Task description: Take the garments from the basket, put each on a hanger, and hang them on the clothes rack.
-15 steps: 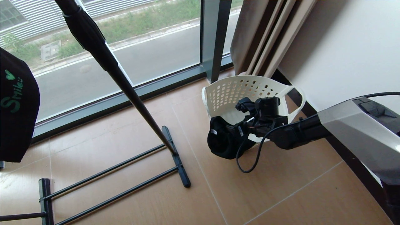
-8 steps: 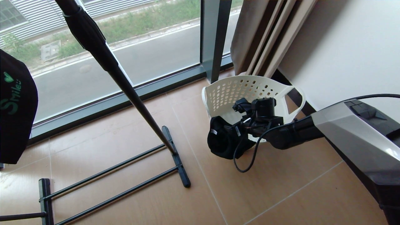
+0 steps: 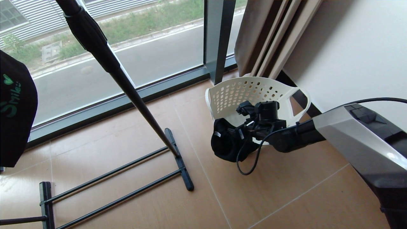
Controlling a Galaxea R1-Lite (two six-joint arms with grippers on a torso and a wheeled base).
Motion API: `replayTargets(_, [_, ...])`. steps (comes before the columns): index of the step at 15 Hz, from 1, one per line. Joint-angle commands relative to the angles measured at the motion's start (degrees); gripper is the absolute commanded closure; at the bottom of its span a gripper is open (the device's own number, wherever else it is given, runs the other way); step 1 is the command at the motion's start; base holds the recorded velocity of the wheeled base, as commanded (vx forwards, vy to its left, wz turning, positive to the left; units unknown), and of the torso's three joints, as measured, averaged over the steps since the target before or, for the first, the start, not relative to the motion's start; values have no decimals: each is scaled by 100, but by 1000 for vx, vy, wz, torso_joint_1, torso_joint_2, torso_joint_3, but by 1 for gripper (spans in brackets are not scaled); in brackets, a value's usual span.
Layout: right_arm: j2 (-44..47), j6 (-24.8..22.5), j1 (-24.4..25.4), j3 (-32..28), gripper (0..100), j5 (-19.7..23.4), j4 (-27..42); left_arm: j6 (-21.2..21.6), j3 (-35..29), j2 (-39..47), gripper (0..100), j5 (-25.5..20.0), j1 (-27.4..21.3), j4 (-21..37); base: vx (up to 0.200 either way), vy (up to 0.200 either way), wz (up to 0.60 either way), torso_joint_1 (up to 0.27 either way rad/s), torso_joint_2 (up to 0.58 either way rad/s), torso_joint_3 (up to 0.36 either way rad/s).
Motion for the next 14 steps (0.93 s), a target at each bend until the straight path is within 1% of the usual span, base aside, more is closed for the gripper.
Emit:
replayTargets(1, [73,8,-1,-44,0,2,-29,2,0,7,0,-6,-2,2,0,0,0,0,0,0])
replayTargets(4, [99,69,-1,-79,0,2,-29,2,0,7,0,-6,-2,2,0,0,0,0,0,0])
replayTargets(5, [99,78,-1,-79,100,2,-47,-7,0,7,0,-6,-2,2,0,0,0,0,0,0])
replayTargets(11, [29,131,8,88,100,11,-82,2,0,7,0,-6,-2,2,0,0,0,0,0,0])
replayTargets(12, [-103,131,8,228,100,11,-135,37,9,7,0,-6,-2,2,0,0,0,0,0,0])
replayTargets(14, [-340,104,34,615,100,2,-530,20,9,7,0,-6,-2,2,0,0,0,0,0,0])
